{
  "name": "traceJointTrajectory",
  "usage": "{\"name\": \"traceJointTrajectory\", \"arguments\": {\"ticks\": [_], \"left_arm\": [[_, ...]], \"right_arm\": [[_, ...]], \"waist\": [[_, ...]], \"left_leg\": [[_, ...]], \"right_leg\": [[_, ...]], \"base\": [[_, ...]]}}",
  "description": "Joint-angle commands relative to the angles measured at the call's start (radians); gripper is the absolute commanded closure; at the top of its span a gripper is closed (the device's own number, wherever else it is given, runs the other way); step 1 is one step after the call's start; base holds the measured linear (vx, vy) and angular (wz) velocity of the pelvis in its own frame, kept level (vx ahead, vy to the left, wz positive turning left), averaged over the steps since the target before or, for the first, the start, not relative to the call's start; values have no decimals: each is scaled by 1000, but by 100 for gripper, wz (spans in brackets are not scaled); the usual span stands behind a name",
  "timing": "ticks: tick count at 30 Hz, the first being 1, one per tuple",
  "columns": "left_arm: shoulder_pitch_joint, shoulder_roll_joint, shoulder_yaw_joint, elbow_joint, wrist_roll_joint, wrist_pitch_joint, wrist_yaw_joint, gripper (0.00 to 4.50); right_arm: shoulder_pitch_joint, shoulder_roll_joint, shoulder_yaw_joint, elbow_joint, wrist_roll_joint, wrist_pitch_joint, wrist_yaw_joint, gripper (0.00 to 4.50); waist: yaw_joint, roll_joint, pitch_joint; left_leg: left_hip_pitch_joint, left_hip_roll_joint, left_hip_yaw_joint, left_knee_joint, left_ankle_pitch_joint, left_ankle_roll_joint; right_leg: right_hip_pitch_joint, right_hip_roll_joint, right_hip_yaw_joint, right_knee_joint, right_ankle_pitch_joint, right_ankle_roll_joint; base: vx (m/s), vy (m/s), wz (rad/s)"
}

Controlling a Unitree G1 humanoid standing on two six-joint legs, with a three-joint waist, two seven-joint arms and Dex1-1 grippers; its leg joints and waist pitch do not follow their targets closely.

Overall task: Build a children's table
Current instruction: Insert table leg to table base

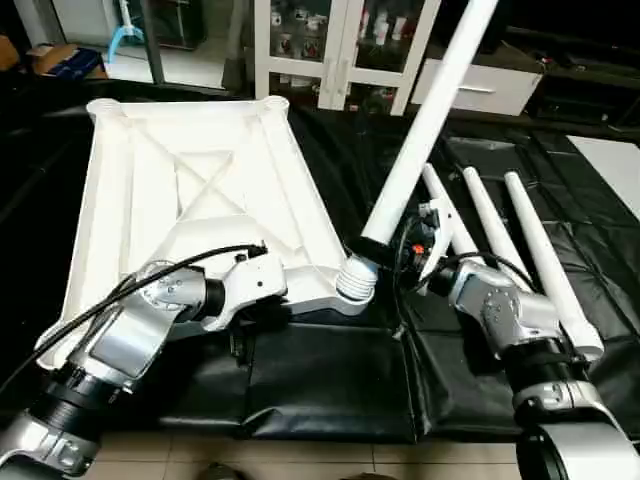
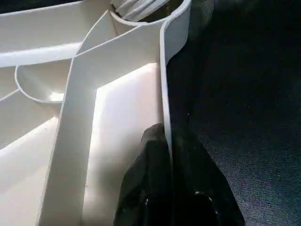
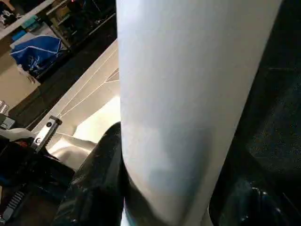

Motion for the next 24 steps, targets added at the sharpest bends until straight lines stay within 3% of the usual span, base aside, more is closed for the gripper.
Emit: {"name": "traceJointTrajectory", "arguments": {"ticks": [1,7,14,20,24], "left_arm": [[28,-16,-46,2,-15,-6,-26,450],[26,-18,-42,9,-5,-1,-17,450],[25,-19,-41,10,-5,4,-15,450],[20,-26,-39,17,1,4,-9,450],[18,-29,-35,19,3,6,-1,450]], "right_arm": [[-10,-18,16,19,-59,-87,-17,263],[28,-16,51,0,-99,-191,-4,263],[93,-2,-7,17,-72,-217,-43,263],[136,-7,-14,42,-82,-264,-74,263],[197,7,-13,8,-100,-328,-108,263]], "waist": [[-3,5,-60],[-8,5,-58],[-8,6,-58],[-8,7,-59],[-5,7,-57]], "left_leg": [[28,34,-14,-70,-158,-4],[28,34,-15,-72,-182,-7],[30,35,-16,-74,-203,-6],[33,36,-17,-76,-224,-14],[37,38,-19,-81,-271,-28]], "right_leg": [[33,-75,45,-74,-172,-204],[31,-75,46,-79,-208,-191],[27,-74,46,-82,-221,-189],[25,-73,45,-85,-224,-190],[20,-75,46,-92,-282,-169]], "base": [[0,0,0],[0,0,0],[0,0,0],[0,0,0],[0,0,0]]}}
